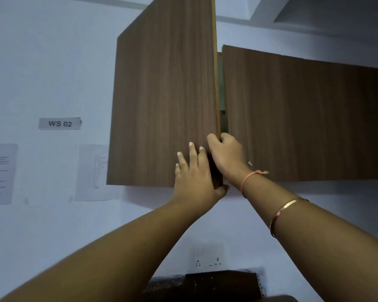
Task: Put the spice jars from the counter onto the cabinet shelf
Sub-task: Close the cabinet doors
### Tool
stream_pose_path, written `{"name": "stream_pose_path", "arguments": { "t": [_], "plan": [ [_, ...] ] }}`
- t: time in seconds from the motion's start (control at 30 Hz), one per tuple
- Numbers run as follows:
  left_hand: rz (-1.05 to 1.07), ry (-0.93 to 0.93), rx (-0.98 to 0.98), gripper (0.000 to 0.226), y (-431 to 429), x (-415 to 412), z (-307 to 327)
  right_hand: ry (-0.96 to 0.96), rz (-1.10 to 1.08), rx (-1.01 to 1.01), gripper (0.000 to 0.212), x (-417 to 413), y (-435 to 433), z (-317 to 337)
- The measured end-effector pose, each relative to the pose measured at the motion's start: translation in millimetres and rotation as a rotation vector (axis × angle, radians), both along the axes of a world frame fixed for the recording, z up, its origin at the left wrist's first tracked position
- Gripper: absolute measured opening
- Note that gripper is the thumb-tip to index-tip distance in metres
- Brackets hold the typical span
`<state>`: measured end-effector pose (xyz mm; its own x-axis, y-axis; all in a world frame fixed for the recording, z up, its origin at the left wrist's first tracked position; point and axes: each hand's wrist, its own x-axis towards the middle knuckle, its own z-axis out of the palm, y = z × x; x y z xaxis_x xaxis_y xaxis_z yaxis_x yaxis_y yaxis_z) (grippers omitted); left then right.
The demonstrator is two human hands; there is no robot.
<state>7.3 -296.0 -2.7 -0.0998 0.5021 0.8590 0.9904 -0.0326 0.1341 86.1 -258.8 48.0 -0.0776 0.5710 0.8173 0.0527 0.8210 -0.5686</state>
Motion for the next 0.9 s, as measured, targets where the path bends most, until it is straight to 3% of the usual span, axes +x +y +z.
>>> {"name": "stream_pose_path", "arguments": {
  "t": [0.17, 0.33, 0.47, 0.53, 0.6, 0.7, 0.77, 0.9],
  "plan": [
    [0.197, 0.242, -0.034, 0.101, 80, -6, -6, -0.075, -0.042, -0.05, 0.035, 20, 82, 4],
    [0.324, 0.48, -0.04, 0.085, 143, -32, -3, -0.097, -0.036, -0.098, 0.036, 18, 164, 1],
    [0.373, 0.514, -0.033, 0.079, 180, -40, -8, -0.073, -0.235, 0.083, 0.027, 7, 212, -9],
    [0.399, 0.525, -0.032, 0.076, 196, -45, -8, -0.079, -0.349, 0.211, 0.041, 5, 231, -9],
    [0.424, 0.533, -0.046, 0.074, 208, -49, -8, -0.19, -0.481, 0.397, 0.059, 6, 246, -9],
    [0.458, 0.509, -0.097, 0.071, 229, -53, -7, -0.601, -0.678, 0.683, 0.063, 7, 272, -16],
    [0.481, 0.464, -0.123, 0.069, 243, -55, -5, -0.787, -0.66, 0.691, 0.063, 4, 289, -25],
    [0.53, 0.411, -0.154, 0.066, 268, -60, -4, -0.873, -0.594, 0.592, 0.067, -7, 309, -34]
  ]
}}
